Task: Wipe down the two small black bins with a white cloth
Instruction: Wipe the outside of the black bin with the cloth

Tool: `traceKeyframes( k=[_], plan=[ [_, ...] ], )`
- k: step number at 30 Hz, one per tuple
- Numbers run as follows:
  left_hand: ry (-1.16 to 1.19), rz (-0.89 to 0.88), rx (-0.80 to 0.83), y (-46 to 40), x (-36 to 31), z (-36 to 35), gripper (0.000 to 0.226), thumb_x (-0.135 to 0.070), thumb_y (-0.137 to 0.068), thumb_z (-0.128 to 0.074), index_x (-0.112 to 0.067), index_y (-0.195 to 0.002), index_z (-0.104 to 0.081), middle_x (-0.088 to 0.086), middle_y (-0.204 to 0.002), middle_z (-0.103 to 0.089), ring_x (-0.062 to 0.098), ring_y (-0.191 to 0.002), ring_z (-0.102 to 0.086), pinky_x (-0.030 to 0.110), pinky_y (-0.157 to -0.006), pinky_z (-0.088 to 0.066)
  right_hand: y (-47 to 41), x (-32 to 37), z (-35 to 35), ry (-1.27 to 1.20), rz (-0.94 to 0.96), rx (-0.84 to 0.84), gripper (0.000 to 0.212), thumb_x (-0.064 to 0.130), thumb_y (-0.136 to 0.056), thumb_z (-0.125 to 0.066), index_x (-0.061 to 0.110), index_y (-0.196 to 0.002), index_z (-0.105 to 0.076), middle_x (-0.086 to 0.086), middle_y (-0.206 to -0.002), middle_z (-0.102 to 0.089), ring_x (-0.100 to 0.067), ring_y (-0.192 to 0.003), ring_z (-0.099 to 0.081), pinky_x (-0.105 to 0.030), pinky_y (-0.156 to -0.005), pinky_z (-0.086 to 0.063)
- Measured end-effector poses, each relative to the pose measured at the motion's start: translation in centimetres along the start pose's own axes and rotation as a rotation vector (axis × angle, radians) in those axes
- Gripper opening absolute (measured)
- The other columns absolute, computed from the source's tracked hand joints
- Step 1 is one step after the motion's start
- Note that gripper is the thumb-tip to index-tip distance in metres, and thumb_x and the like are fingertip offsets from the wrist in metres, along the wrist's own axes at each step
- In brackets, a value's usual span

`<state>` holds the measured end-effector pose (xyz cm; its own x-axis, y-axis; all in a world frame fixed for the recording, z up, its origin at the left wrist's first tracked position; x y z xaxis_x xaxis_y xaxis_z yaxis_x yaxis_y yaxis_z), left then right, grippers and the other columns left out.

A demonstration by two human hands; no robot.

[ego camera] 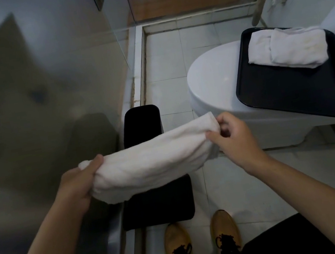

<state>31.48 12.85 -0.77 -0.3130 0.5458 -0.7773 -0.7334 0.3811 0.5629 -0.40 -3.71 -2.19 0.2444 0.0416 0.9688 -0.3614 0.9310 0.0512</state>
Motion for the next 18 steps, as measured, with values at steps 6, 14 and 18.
traceKeyframes(
  k=[6, 14, 18],
  plan=[
    [-0.156, -0.076, -0.121, -0.6, 0.3, 0.5, 0.069, -0.026, -0.074, -0.082, 0.007, -0.128, -0.054, 0.023, -0.126, -0.06, 0.034, -0.11, -0.059, 0.037, -0.091, -0.047, -0.6, 0.0, -0.1, -0.058, -0.061, 0.105, 0.059, 0.006, -0.088, -0.069, 0.044, -0.125, -0.043, -0.016, -0.089, -0.069, -0.025, -0.079, -0.061, -0.038, -0.077, -0.051],
    [-0.537, -0.414, 0.258, 4.4, -0.6, -2.6, 0.034, -0.013, -0.079, -0.078, -0.023, -0.11, -0.067, -0.007, -0.096, -0.063, 0.001, -0.085, -0.056, 0.015, -0.065, -0.044, -1.4, 0.3, 2.0, 0.174, -0.032, 0.232, 0.028, -0.004, -0.076, -0.078, 0.015, -0.096, -0.074, -0.004, -0.093, -0.076, -0.016, -0.085, -0.068, -0.041, -0.081, -0.055],
    [-0.732, -0.598, 0.072, 3.2, -0.6, -3.2, 0.006, -0.021, -0.083, -0.073, -0.021, -0.088, -0.071, -0.002, -0.087, -0.067, 0.016, -0.085, -0.062, 0.026, -0.064, -0.043, -1.6, 0.2, 4.1, 0.209, 0.01, 0.108, 0.017, 0.008, -0.075, -0.085, 0.012, -0.085, -0.072, -0.006, -0.082, -0.073, -0.014, -0.073, -0.063, -0.029, -0.067, -0.049]
  ],
)
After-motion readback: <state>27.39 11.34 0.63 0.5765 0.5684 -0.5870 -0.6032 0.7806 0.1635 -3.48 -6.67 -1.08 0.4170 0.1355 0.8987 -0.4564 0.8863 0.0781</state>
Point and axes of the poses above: each hand's wrist, its own y-axis away from the middle knuckle, its own z-axis out of the back of the hand, x = y × z, the point moved 3 cm from there along -y, towards the middle knuckle
